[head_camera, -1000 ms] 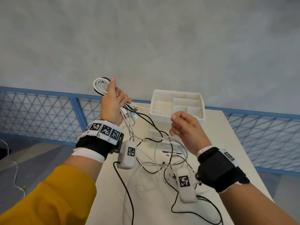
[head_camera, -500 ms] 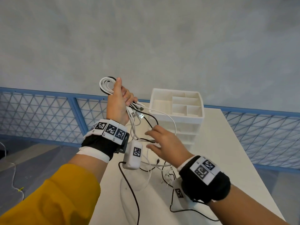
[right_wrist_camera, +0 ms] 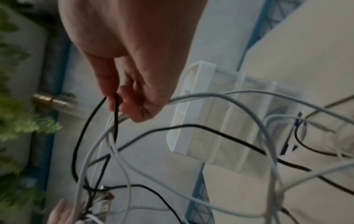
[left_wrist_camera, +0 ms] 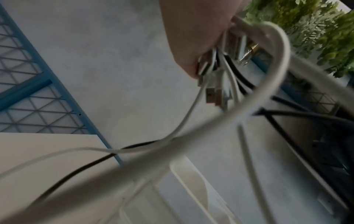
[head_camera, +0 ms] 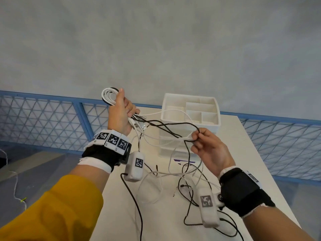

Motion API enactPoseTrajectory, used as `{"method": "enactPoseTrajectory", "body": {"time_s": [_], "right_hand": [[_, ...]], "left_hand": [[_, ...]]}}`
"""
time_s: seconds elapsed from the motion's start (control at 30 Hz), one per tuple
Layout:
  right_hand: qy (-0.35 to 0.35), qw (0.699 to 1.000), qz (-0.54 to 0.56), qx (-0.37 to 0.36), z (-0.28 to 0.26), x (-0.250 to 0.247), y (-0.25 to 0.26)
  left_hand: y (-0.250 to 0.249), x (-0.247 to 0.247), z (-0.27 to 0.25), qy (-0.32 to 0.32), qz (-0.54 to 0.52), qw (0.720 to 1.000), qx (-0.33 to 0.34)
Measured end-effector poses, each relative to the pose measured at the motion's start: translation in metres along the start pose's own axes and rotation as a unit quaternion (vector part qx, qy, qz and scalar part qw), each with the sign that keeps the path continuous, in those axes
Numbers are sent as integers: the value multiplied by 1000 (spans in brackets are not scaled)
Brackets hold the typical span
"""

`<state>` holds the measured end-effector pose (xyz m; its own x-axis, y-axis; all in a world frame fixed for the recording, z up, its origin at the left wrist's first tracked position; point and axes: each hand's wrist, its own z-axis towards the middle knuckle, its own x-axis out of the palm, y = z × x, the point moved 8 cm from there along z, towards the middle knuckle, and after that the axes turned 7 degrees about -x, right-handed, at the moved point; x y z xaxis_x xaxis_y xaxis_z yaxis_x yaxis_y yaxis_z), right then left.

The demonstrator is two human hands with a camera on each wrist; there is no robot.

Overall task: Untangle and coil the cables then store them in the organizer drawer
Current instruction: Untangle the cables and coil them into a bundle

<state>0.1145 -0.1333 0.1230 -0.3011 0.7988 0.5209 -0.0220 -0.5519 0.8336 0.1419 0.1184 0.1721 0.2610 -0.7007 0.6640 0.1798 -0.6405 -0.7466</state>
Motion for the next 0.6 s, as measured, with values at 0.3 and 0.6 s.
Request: {"method": "enactPoseTrajectory", "body": {"time_s": [0.3,0.6], "right_hand": [[47,982,-184,-25,-5,-32,14],[-250,966,62,-9,-18,-117,3]], "left_hand": [[7,5,7,-11,31,999,10],[3,-12,12,-59,-20,998,12]]}}
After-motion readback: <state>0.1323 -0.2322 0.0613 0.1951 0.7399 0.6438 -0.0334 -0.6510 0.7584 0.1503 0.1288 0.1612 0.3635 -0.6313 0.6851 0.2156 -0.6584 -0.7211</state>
